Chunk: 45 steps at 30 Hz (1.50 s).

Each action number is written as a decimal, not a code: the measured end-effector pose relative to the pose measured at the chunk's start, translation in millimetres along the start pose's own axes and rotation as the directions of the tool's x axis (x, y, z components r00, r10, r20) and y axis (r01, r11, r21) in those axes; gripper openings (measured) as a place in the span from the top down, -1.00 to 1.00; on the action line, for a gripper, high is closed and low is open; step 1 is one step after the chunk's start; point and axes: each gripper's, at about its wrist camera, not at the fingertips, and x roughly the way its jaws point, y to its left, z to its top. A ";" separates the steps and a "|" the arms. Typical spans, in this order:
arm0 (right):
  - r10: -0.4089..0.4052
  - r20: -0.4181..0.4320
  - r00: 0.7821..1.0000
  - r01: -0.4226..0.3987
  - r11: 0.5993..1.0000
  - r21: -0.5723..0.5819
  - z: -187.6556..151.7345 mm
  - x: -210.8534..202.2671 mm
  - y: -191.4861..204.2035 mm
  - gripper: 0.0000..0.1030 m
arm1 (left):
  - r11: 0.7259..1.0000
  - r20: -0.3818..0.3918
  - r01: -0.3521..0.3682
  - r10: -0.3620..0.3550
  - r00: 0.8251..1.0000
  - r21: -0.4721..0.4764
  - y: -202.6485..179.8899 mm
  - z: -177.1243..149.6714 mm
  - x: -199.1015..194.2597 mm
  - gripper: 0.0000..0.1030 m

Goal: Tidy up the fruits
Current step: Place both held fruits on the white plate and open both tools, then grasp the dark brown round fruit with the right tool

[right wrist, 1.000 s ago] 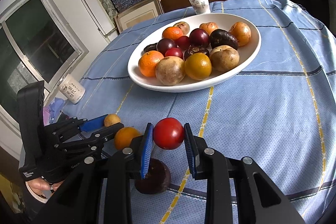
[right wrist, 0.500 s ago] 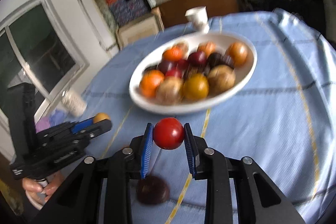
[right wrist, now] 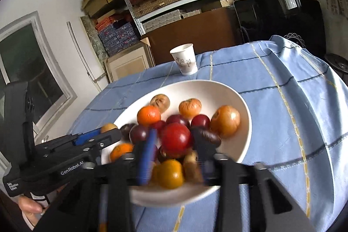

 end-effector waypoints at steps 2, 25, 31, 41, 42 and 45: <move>0.004 0.008 1.000 -0.004 1.000 0.006 -0.7 -6.7 -1.3 -0.09 | 1.000 0.038 -0.016 0.016 0.999 -0.007 1.9 0.0 -10.4 -0.50; -0.007 -0.274 0.962 -0.079 0.951 -0.300 -90.5 -63.5 63.7 -0.34 | 0.977 0.013 -0.183 0.186 0.983 -0.112 42.8 -86.5 -84.5 -0.91; -0.044 -0.350 0.936 -0.105 0.912 -0.396 -109.4 -54.1 78.7 -0.34 | 0.973 -0.024 -0.174 0.172 0.985 -0.153 53.9 -85.4 -79.9 -0.91; -0.063 -0.399 0.915 -0.120 0.901 -0.417 -118.0 -46.0 81.0 -0.33 | 0.979 -0.033 -0.163 0.160 0.987 -0.124 45.6 -86.2 -79.0 -0.91; -0.063 -0.400 0.914 -0.123 0.898 -0.422 -118.0 -45.3 81.4 -0.32 | 0.979 -0.032 -0.164 0.161 0.986 -0.125 45.5 -86.3 -79.2 -0.91; -0.067 -0.407 0.911 -0.124 0.897 -0.425 -119.5 -44.6 81.6 -0.22 | 0.979 -0.032 -0.160 0.158 0.987 -0.127 45.8 -85.9 -79.9 -0.91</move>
